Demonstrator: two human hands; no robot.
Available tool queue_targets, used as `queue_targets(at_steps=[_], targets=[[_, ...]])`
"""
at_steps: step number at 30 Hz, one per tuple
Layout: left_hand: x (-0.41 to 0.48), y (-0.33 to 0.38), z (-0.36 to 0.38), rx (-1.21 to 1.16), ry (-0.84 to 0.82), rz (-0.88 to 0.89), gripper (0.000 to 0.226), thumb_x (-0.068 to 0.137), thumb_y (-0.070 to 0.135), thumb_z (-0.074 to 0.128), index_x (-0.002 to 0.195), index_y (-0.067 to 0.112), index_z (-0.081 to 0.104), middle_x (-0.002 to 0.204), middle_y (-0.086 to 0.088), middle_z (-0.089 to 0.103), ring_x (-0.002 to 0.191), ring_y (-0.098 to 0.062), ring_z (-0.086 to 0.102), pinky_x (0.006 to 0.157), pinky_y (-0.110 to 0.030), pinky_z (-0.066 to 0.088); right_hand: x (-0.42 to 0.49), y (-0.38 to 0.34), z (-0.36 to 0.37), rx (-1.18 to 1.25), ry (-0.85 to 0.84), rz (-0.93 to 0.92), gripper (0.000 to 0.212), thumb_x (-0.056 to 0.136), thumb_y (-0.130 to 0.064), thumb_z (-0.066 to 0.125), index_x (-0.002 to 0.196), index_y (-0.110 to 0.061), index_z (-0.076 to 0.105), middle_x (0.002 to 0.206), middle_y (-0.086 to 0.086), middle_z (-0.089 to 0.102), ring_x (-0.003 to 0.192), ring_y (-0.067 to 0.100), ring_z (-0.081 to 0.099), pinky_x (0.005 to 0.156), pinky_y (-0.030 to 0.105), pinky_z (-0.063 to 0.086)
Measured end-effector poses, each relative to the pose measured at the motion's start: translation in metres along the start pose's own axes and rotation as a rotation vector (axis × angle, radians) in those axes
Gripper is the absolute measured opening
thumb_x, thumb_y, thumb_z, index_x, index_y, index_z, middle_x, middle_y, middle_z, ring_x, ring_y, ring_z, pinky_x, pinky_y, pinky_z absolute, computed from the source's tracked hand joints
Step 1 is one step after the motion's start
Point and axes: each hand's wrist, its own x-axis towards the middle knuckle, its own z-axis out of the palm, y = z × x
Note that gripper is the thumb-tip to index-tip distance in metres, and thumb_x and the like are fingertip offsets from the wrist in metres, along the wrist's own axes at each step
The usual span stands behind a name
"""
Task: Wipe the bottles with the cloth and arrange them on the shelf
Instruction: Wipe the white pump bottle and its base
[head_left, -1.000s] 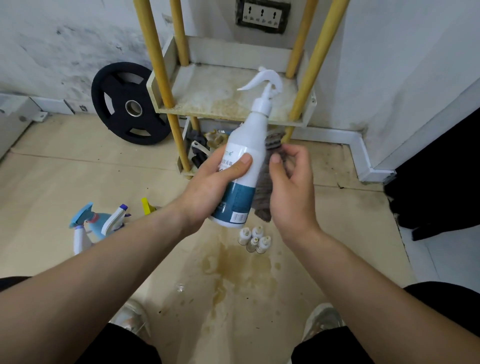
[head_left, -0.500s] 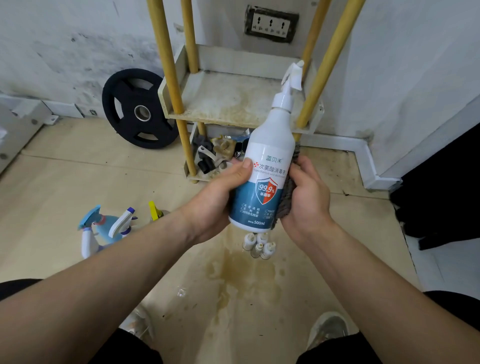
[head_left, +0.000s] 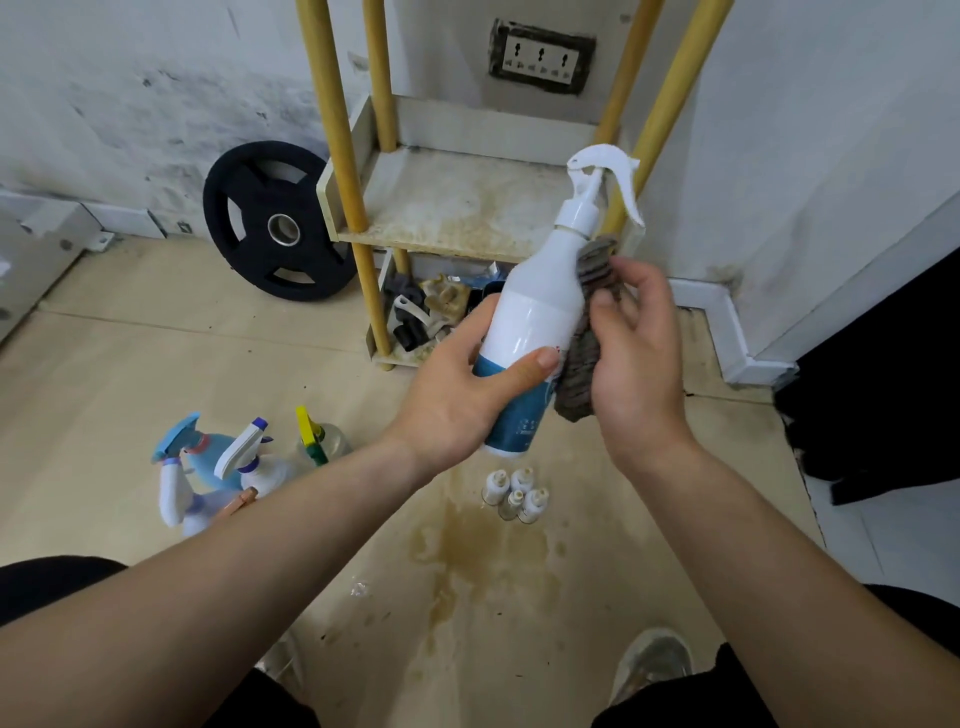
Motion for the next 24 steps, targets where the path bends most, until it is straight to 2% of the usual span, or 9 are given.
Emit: queue_targets(at_steps=[3,5,9,12,15,17,20,22,24], targets=[[0.002,-0.001,-0.002,-0.085,0.081,-0.041,0.034,0.095,0.026,0.069,0.129,0.027,0.063,0.111,-0.003,0.074,0.100,-0.021,0.072,0.082,-0.033,0.062,-0.020,0.007,0.007,-0.223,-0.129,-0.176,0.028,0.103,-0.013,0.049,0.109,-0.039,0.058,0.127,-0.020,0.065,0.116,0.002,0.063,0.093,0.022,0.050],[0.005,0.000,-0.006,-0.159,0.128,-0.093,0.031,0.096,0.027,0.068,0.127,0.023,0.065,0.109,-0.005,0.075,0.098,-0.021,0.074,0.077,-0.030,0.061,-0.034,0.015,0.012,-0.285,-0.169,-0.217,0.028,0.104,-0.012,0.050,0.117,-0.036,0.060,0.125,-0.033,0.060,0.119,-0.003,0.061,0.094,0.020,0.051],[0.008,-0.001,-0.023,-0.136,0.249,-0.193,0.055,0.087,0.047,0.075,0.132,0.021,0.056,0.117,-0.004,0.071,0.101,-0.022,0.073,0.087,-0.047,0.060,-0.048,0.028,0.013,-0.225,-0.145,-0.041,0.027,0.105,-0.010,0.050,0.107,-0.035,0.059,0.110,-0.016,0.069,0.102,0.000,0.066,0.085,0.021,0.054],[0.001,0.000,-0.038,-0.006,0.301,-0.245,0.068,0.081,0.044,0.081,0.135,0.031,0.043,0.121,-0.003,0.063,0.104,-0.021,0.069,0.083,-0.042,0.060,-0.048,0.033,0.014,-0.251,-0.200,0.172,0.029,0.105,-0.011,0.050,0.098,-0.038,0.057,0.109,-0.011,0.071,0.104,0.009,0.068,0.089,0.032,0.058],[-0.020,-0.002,-0.054,0.035,0.283,-0.249,0.066,0.084,0.032,0.079,0.135,0.039,0.040,0.117,0.000,0.065,0.100,-0.017,0.068,0.071,-0.031,0.058,-0.054,0.030,0.021,-0.358,-0.240,0.193,0.025,0.105,-0.012,0.049,0.109,-0.035,0.057,0.103,-0.014,0.067,0.098,0.013,0.067,0.078,0.028,0.054],[-0.037,-0.008,-0.065,0.109,0.301,-0.274,0.070,0.078,0.032,0.082,0.133,0.042,0.041,0.114,-0.002,0.068,0.099,-0.019,0.069,0.078,-0.037,0.059,-0.059,0.032,0.032,-0.428,-0.286,0.216,0.033,0.102,-0.014,0.048,0.125,-0.036,0.058,0.111,-0.009,0.069,0.086,0.020,0.068,0.070,0.033,0.052],[-0.062,-0.018,-0.079,0.210,0.303,-0.322,0.074,0.075,0.028,0.084,0.133,0.037,0.040,0.107,-0.007,0.070,0.094,-0.023,0.071,0.083,-0.042,0.059,-0.071,0.042,0.056,-0.431,-0.424,0.240,0.050,0.096,-0.015,0.046,0.140,-0.037,0.055,0.123,-0.003,0.069,0.084,0.015,0.065,0.066,0.030,0.049],[-0.076,-0.028,-0.089,0.234,0.331,-0.362,0.072,0.076,0.031,0.083,0.132,0.036,0.038,0.106,-0.006,0.069,0.095,-0.023,0.069,0.086,-0.042,0.058,-0.084,0.049,0.072,-0.424,-0.504,0.255,0.053,0.094,-0.012,0.045,0.139,-0.038,0.058,0.117,-0.003,0.072,0.089,0.017,0.062,0.064,0.027,0.045],[-0.086,-0.041,-0.098,0.227,0.376,-0.399,0.068,0.077,0.038,0.082,0.129,0.037,0.038,0.109,-0.004,0.067,0.098,-0.021,0.067,0.087,-0.041,0.057,-0.096,0.059,0.082,-0.461,-0.579,0.259,0.050,0.094,-0.009,0.044,0.128,-0.040,0.064,0.100,-0.007,0.073,0.083,0.019,0.063,0.060,0.027,0.041]])
